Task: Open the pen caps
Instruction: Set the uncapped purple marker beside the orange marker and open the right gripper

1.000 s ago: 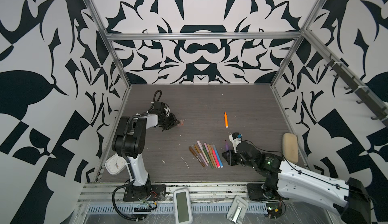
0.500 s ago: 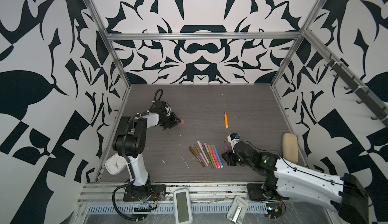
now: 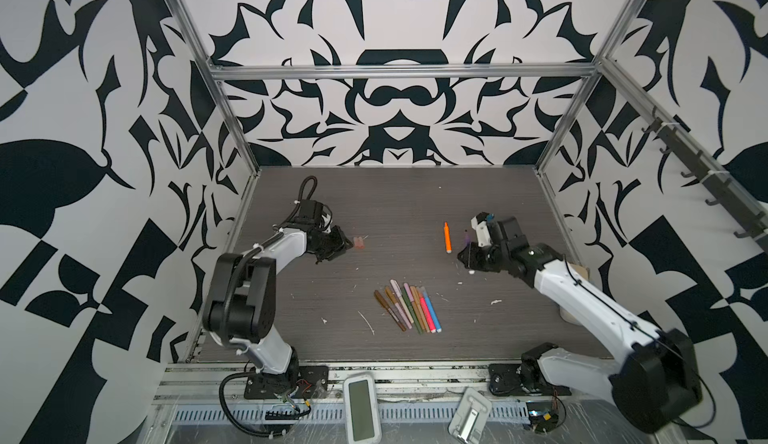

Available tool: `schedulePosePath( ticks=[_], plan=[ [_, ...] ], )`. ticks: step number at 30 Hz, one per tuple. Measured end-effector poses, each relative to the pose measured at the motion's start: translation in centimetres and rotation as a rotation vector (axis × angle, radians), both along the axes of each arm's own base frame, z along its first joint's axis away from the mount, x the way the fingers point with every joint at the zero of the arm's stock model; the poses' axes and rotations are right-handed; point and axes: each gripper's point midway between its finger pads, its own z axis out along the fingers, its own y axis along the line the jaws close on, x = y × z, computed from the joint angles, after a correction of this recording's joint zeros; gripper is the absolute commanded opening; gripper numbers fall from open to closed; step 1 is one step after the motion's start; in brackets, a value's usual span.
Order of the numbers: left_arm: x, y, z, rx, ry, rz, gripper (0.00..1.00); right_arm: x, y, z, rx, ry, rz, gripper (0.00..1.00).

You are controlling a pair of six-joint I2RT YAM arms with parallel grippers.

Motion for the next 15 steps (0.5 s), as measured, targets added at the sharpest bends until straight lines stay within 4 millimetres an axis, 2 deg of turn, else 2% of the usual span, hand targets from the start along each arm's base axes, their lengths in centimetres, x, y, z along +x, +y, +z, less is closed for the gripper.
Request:
schedulePosePath(
  ticks=[2, 4, 6, 9, 12, 15],
  plan=[
    [-0.7, -0.2, 3.3, -0.032, -0.063, -0.013, 0.32, 2.1, -1.0, -1.4, -0.02, 0.042, -0.007, 0.0],
    [-2.1, -0.6, 7.4, -0.075, -0.151, -0.036, 0.35, 3.7, -1.8, -3.3, -0.03, 0.089, -0.015, 0.0],
    [-4.1, -0.8, 11.5, -0.108, -0.245, -0.069, 0.37, 5.0, -2.5, -5.4, -0.041, 0.142, -0.022, 0.0],
    [-7.5, -0.5, 16.0, -0.117, -0.357, -0.113, 0.38, 7.1, -2.6, -7.6, -0.043, 0.191, -0.005, 0.0],
    [-10.6, 0.1, 18.0, -0.096, -0.422, -0.15, 0.38, 9.1, -1.7, -8.9, -0.027, 0.192, 0.036, 0.0],
    [-12.8, 0.5, 17.8, -0.08, -0.442, -0.167, 0.39, 10.0, -1.2, -9.4, -0.013, 0.187, 0.064, 0.01]
  ],
)
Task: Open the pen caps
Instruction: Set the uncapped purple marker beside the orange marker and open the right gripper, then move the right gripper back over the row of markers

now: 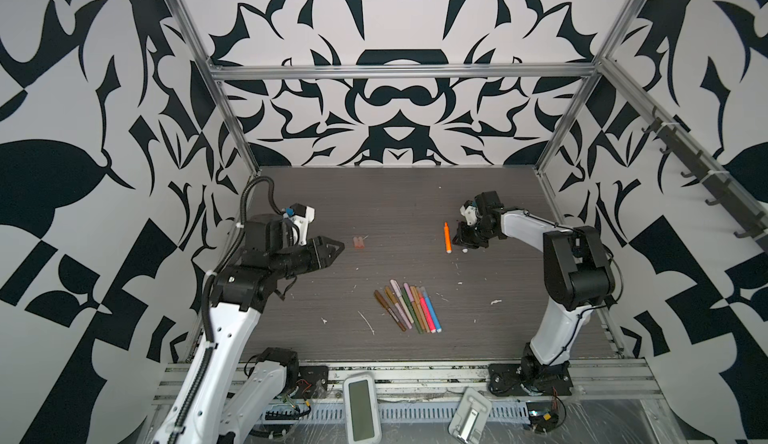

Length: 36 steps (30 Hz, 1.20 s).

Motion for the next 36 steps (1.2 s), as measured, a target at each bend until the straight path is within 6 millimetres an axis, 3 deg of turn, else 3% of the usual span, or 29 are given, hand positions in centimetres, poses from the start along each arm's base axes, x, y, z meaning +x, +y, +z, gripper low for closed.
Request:
schedulePosePath(
  ticks=[6, 14, 18, 36],
  plan=[
    [-1.9, 1.0, -0.9, 0.026, -0.028, 0.029, 0.41, 1.1, 0.1, -0.4, 0.021, -0.004, 0.007, 0.1],
    [-1.6, 1.3, -1.1, 0.042, -0.031, 0.045, 0.41, 1.8, -0.3, -1.3, 0.063, 0.027, -0.02, 0.23],
    [-1.4, 1.3, -1.4, 0.046, -0.018, 0.046, 0.41, 2.7, 0.2, -1.0, 0.091, 0.017, -0.026, 0.35],
    [-0.8, 1.6, -1.8, 0.051, 0.0, 0.056, 0.41, 2.6, 0.5, 0.0, 0.116, 0.008, -0.026, 0.42]
  ],
)
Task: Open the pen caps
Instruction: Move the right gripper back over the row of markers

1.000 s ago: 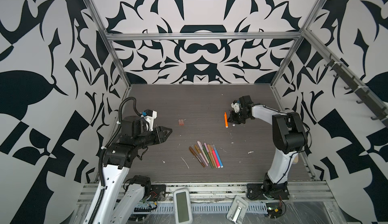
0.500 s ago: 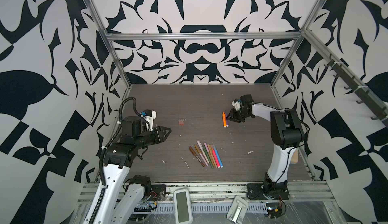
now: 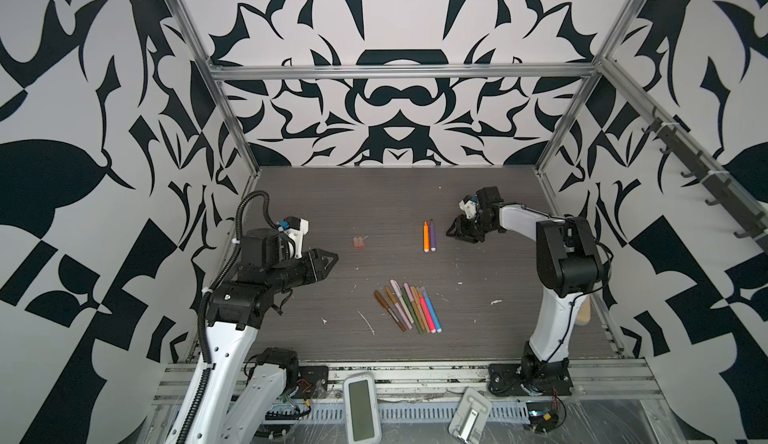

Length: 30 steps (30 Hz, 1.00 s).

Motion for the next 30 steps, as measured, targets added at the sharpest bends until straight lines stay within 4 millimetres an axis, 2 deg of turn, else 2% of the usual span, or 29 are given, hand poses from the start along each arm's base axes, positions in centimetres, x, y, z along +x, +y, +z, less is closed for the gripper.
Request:
schedulePosePath(
  ticks=[4, 7, 10, 15, 18, 21, 30],
  plan=[
    [0.0, 0.0, 0.0, 0.001, 0.001, 0.001, 0.41, -1.2, 0.4, 1.5, -0.001, -0.024, 0.007, 0.42],
    [0.1, 0.1, -0.1, 0.005, 0.001, 0.006, 0.41, -3.1, 2.0, 2.6, -0.034, -0.048, 0.047, 0.42],
    [0.2, 0.4, -0.1, 0.016, -0.003, 0.021, 0.41, -5.5, 5.6, 3.4, -0.088, -0.079, 0.129, 0.41],
    [0.3, 1.2, 0.1, 0.042, -0.028, 0.064, 0.41, -10.7, 12.5, 4.4, -0.174, -0.156, 0.281, 0.41],
    [0.3, 1.7, 0.3, 0.055, -0.045, 0.092, 0.42, -13.7, 15.0, 4.9, -0.2, -0.19, 0.345, 0.4],
    [0.3, 1.9, 0.3, 0.062, -0.049, 0.105, 0.41, -16.0, 15.1, 4.5, -0.227, -0.201, 0.355, 0.39],
    [0.6, 2.0, -0.2, 0.07, -0.024, 0.113, 0.41, -23.5, 12.3, 3.2, -0.29, -0.191, 0.373, 0.38]
  ],
)
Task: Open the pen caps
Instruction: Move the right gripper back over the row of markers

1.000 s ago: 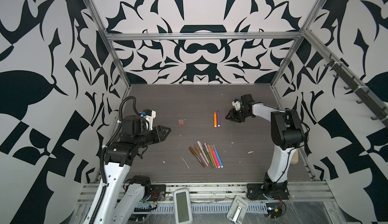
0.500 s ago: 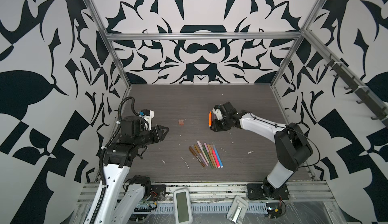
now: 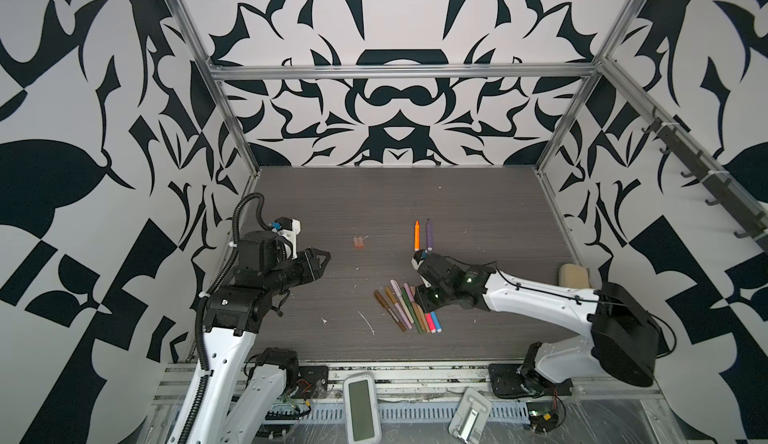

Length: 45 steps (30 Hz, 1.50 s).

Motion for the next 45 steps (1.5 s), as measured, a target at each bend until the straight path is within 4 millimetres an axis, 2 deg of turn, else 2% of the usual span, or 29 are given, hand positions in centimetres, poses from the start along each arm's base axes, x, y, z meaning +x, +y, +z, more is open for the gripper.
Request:
schedulePosePath(
  ticks=[3, 9, 17, 21, 29, 45],
  plan=[
    [0.0, 0.1, 0.0, 0.003, 0.001, 0.003, 0.41, -1.3, -1.5, -0.7, -0.005, 0.012, -0.025, 0.38],
    [0.0, 0.2, 0.0, 0.005, -0.002, 0.013, 0.41, -2.5, -3.9, -2.3, -0.045, 0.041, -0.086, 0.36],
    [0.0, 0.2, 0.0, 0.006, -0.001, 0.015, 0.41, -4.2, -6.3, -5.1, -0.093, 0.105, -0.135, 0.34],
    [0.1, 0.2, -0.2, 0.007, 0.007, 0.014, 0.41, -4.5, -6.3, -5.2, -0.079, 0.112, -0.146, 0.33],
    [0.1, 0.2, -0.2, 0.008, 0.009, 0.015, 0.41, -4.3, -5.4, -3.6, -0.007, 0.08, -0.148, 0.32],
    [0.1, 0.2, -0.2, 0.008, 0.01, 0.015, 0.41, -4.6, -5.1, -4.8, -0.035, 0.1, -0.134, 0.32]
  ],
)
